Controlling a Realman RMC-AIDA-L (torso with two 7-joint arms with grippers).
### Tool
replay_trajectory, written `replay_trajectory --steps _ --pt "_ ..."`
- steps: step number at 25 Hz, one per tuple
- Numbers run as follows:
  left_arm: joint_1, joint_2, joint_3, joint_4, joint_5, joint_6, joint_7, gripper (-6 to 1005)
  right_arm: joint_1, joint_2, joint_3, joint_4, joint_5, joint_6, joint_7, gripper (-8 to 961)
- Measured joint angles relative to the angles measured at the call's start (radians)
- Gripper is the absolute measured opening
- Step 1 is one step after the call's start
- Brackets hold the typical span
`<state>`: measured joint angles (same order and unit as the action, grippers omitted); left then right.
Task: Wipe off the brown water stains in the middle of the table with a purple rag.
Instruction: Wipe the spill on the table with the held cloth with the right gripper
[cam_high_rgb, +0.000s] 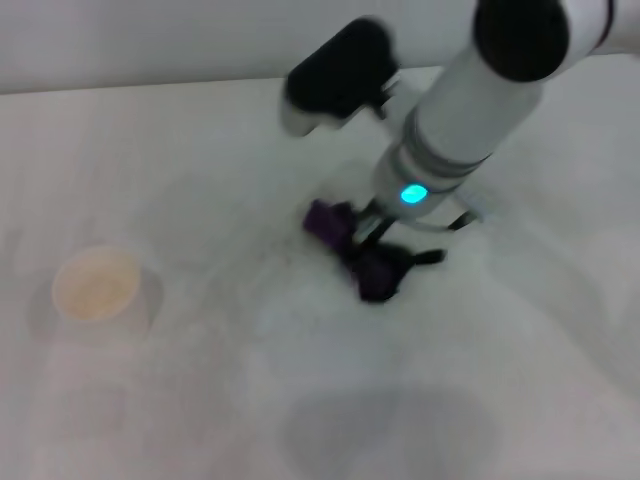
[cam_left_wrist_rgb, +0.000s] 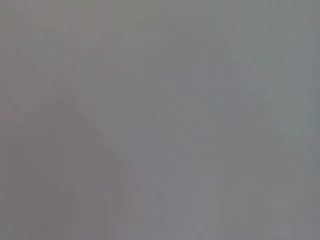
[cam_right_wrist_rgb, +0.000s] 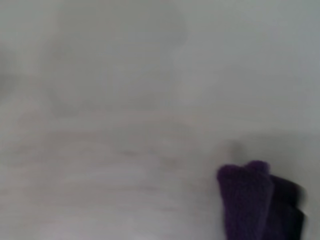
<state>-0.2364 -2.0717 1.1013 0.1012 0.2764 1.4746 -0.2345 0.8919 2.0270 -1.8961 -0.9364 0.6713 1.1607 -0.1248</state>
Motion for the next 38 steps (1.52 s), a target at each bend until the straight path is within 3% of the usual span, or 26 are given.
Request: replay_trajectory --steps 5,12,18,20,24,28,38 --pt "-0.01 -0.001 0.0 0.0 0.0 -0.014 0.001 894 0.049 0.001 -0.181 0.01 0.242 -0.057 -0.07 86" --pt "-0.012 -0.002 0.006 0.006 0.002 -0.014 0.001 894 0.049 0.001 -0.265 -0.002 0.47 -0.071 -0.22 85" --pt "-0.011 -0.002 0.008 0.007 0.004 -0.008 0.001 894 0.059 0.0 -0.323 -0.009 0.49 -0.035 -0.197 85" --pt "-0.006 -0.002 0.008 0.008 0.004 -0.007 0.001 895 0.039 -0.004 -0.289 -0.03 0.434 -0.026 -0.157 85" --pt "-0.003 -0.002 0.008 0.009 0.004 -0.006 0.001 895 -0.081 -0.005 -0.11 -0.149 0.208 0.039 -0.085 86" --pt "-0.003 -0.001 0.006 0.009 0.004 -0.006 0.001 895 -0.17 -0.009 0.041 -0.229 0.101 0.092 -0.079 87" --pt "-0.013 -0.001 0.001 0.005 -0.002 -0.014 0.024 895 -0.235 -0.014 0.303 -0.252 -0.21 0.211 -0.046 90"
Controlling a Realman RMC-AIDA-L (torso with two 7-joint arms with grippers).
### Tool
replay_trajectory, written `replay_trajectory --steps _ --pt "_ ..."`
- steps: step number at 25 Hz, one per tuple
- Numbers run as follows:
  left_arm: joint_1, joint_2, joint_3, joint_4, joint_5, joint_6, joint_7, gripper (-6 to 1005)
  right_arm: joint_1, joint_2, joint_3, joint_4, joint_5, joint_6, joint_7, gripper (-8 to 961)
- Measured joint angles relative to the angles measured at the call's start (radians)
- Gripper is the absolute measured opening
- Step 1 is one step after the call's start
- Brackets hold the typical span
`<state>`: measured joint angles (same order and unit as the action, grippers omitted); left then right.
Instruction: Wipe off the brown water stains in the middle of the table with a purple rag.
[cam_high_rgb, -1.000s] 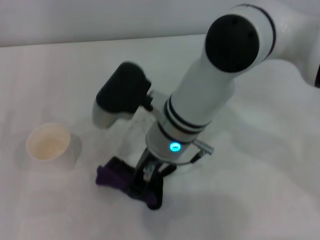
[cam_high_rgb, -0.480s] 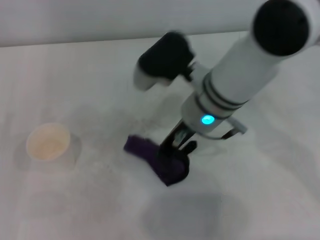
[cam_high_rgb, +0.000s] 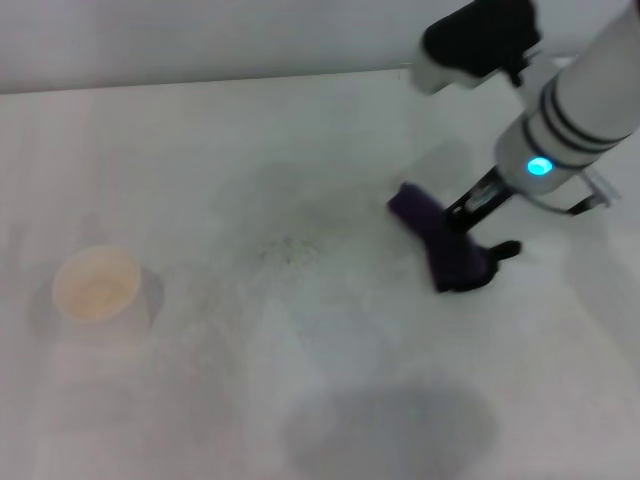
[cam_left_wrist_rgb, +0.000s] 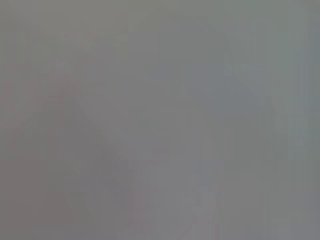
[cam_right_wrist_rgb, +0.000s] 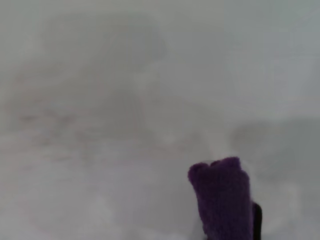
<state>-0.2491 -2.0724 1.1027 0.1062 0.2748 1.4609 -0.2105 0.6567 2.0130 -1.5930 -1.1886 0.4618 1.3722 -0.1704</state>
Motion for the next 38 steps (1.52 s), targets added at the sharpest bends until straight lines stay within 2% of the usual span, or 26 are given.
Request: replay_trajectory --steps 4,9,17,22,23,30,38 --pt "-0.001 -0.001 0.0 0.003 -0.001 -0.001 0.0 894 -0.005 -0.002 0.079 0.013 -0.083 0.008 -0.012 92" --pt "-0.009 -0.002 0.0 0.003 -0.002 -0.001 0.0 893 0.007 -0.001 0.153 0.067 -0.089 0.001 -0.071 93" --pt "-0.015 0.0 0.0 0.004 -0.003 -0.002 0.0 893 0.021 0.001 0.173 0.11 -0.087 -0.019 -0.081 96" --pt "-0.017 0.001 0.0 0.004 -0.003 -0.002 0.001 893 0.017 0.0 0.214 0.103 -0.079 -0.025 -0.091 308" --pt "-0.017 0.001 0.0 0.004 -0.003 -0.002 0.003 893 0.015 0.0 0.236 0.096 -0.076 -0.026 -0.1 312" --pt "-0.014 -0.001 -0.002 0.004 -0.005 0.002 0.059 893 -0.033 -0.003 0.489 0.085 -0.031 -0.097 -0.258 338" --pt "-0.035 -0.004 -0.003 -0.006 -0.063 -0.001 0.064 893 -0.127 -0.009 0.884 0.164 0.263 -0.195 -0.718 352"
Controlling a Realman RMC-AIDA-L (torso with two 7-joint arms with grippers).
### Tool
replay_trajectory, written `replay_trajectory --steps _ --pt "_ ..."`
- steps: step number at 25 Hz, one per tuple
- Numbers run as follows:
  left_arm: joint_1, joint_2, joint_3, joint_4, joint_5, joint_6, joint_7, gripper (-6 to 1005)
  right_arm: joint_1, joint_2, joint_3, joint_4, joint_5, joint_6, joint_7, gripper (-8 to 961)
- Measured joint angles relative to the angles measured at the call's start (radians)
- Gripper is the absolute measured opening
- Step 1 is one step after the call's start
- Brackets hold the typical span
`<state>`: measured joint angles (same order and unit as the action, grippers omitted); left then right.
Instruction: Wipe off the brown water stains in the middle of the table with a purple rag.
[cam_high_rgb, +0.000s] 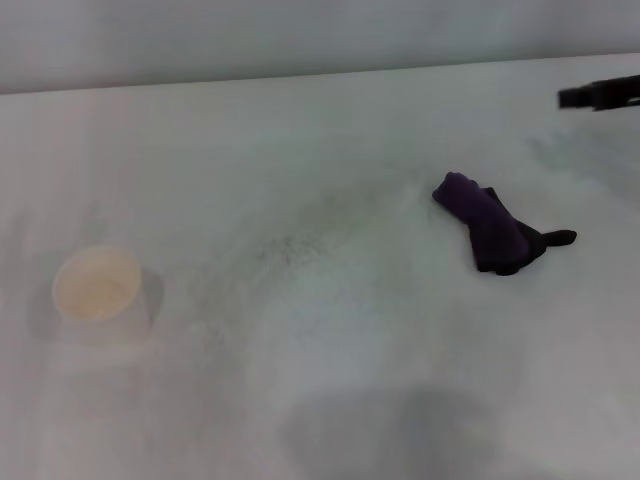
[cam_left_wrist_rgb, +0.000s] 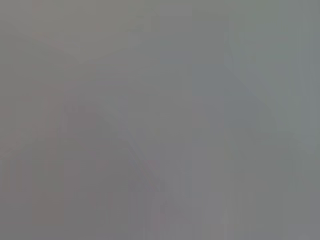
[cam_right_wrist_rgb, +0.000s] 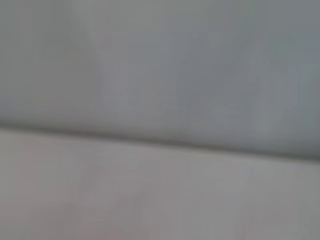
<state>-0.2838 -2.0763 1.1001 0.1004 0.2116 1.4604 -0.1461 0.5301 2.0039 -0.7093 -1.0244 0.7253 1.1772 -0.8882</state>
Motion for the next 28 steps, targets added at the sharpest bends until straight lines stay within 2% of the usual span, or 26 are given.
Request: replay_trajectory --steps 3,6,8,11,13,17,21,23,28 --pt "-0.004 -0.004 0.001 0.001 -0.009 0.003 0.004 893 -0.035 -0.005 0.116 0.059 0.151 -0.026 -0.197 351" --pt "-0.007 -0.006 0.0 0.003 -0.034 0.006 0.008 893 -0.059 -0.019 0.204 0.168 0.314 -0.046 -0.398 350" --pt "-0.012 -0.007 0.0 -0.002 -0.071 0.005 0.012 893 -0.073 -0.029 0.244 0.257 0.431 -0.064 -0.548 349" --pt "-0.023 -0.009 0.001 -0.018 -0.098 0.001 0.026 893 -0.093 -0.033 0.276 0.355 0.579 -0.093 -0.771 350" --pt "-0.03 -0.01 0.001 -0.026 -0.1 0.001 0.033 893 -0.111 -0.029 0.281 0.402 0.68 -0.118 -0.913 350" --pt "-0.047 -0.01 0.001 -0.043 -0.1 0.001 0.034 893 -0.15 -0.006 0.303 0.525 0.93 -0.13 -1.256 351" --pt "-0.065 -0.011 0.002 -0.059 -0.1 0.001 0.03 893 -0.169 0.001 0.34 0.716 1.216 -0.038 -1.642 352" --pt "-0.07 -0.012 0.002 -0.065 -0.1 0.001 0.029 893 -0.173 0.001 0.347 0.775 1.296 0.01 -1.775 351" --pt "-0.079 -0.013 0.001 -0.076 -0.1 0.0 0.025 893 -0.179 0.002 0.35 0.798 1.332 0.023 -1.846 350"
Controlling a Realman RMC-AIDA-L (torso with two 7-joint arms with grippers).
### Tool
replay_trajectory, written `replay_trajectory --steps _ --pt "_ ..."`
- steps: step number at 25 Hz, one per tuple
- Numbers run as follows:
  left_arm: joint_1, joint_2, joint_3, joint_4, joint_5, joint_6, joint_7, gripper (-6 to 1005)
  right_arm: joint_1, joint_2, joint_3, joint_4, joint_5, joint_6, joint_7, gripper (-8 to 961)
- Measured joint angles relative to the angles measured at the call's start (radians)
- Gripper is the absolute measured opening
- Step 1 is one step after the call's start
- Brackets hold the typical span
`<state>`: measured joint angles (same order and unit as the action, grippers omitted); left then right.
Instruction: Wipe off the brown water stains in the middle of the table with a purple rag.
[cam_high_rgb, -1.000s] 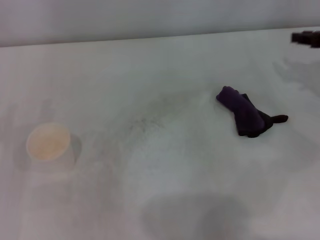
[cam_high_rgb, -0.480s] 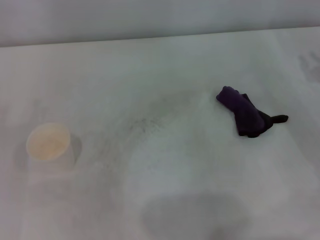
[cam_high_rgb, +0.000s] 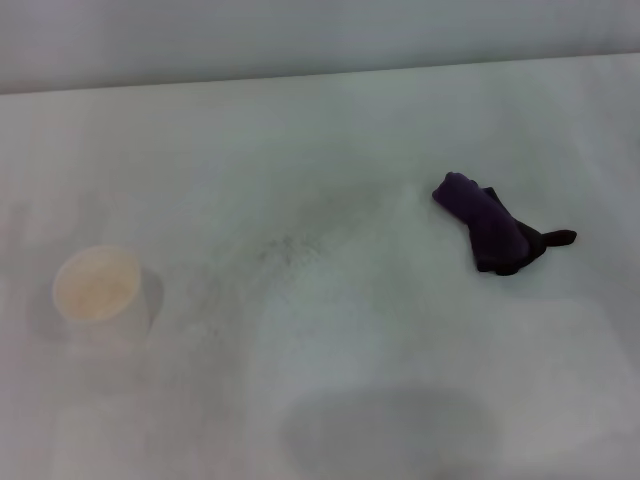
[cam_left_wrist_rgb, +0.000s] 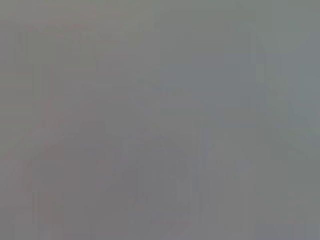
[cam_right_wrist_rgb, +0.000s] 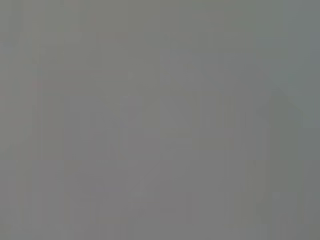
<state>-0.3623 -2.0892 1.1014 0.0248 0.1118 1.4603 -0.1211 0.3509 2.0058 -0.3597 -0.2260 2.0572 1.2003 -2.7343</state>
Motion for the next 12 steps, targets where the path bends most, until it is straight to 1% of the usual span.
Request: replay_trajectory --steps 3,8,11,12 --pt "-0.001 0.0 0.0 -0.004 0.0 0.004 -0.006 893 -0.001 0.0 0.009 0.004 0.003 -0.004 -0.002 349" --pt "0.002 0.0 0.002 -0.004 0.0 0.008 -0.006 893 -0.001 0.001 0.026 0.016 0.005 -0.004 -0.004 404" --pt "0.002 0.0 0.003 -0.004 0.001 0.008 -0.006 893 -0.001 0.002 0.026 0.024 0.005 -0.002 -0.005 638" --pt "0.003 0.0 0.004 -0.004 0.002 0.008 -0.006 893 -0.001 0.002 0.026 0.027 0.005 0.0 -0.006 638"
